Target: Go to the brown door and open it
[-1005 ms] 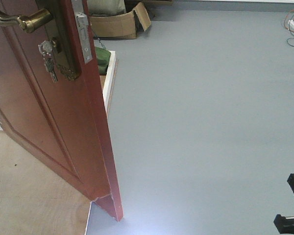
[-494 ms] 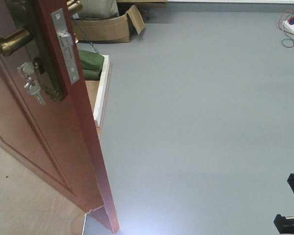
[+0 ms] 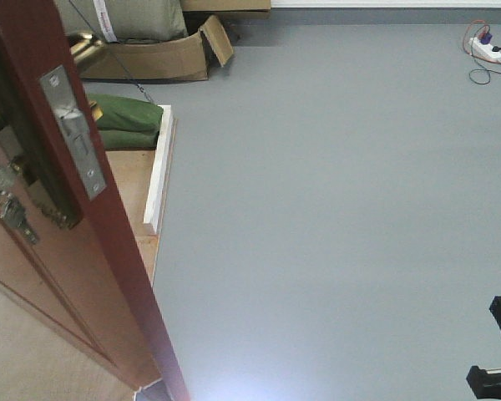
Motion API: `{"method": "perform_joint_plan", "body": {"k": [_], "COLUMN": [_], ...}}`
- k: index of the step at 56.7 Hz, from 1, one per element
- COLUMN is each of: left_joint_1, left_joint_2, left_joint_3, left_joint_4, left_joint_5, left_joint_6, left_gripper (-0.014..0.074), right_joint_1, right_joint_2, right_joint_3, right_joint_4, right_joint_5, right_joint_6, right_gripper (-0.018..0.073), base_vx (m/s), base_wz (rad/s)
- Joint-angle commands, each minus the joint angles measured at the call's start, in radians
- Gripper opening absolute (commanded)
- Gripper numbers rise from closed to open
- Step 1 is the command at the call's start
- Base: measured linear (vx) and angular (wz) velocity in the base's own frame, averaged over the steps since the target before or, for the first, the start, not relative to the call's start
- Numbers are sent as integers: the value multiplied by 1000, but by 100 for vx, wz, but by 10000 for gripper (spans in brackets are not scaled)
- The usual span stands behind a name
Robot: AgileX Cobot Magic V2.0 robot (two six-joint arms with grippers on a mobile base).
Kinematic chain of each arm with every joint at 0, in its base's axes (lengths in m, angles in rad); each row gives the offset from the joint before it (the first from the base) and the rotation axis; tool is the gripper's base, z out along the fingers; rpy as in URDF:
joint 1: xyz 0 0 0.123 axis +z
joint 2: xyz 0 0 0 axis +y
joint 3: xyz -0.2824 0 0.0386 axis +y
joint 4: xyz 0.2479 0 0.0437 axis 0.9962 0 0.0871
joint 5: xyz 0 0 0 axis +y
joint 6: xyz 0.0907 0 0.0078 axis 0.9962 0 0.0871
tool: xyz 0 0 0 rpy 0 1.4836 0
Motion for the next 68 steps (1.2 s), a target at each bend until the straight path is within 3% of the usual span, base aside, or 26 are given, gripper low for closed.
{"method": "perform_joint_plan", "body": {"k": [1,68], "left_joint_1": [-10,-10], "left_joint_2": [-1,-1], "left_joint_3": [-39,-39], "left_joint_4": [-4,-4], "left_joint_5": [-22,-22], "left_joint_6": [-1,-1], "left_gripper": [-3,-3], "right_joint_1": [-2,-2], "right_joint_2": [-6,-6], "right_joint_3": [3,3], "right_joint_4": [-7,-7], "right_joint_5": [-77,-80], "right_joint_6": [-9,-9], "right_gripper": [0,0], "base_vx": [14,17], "base_wz": [-7,0]}}
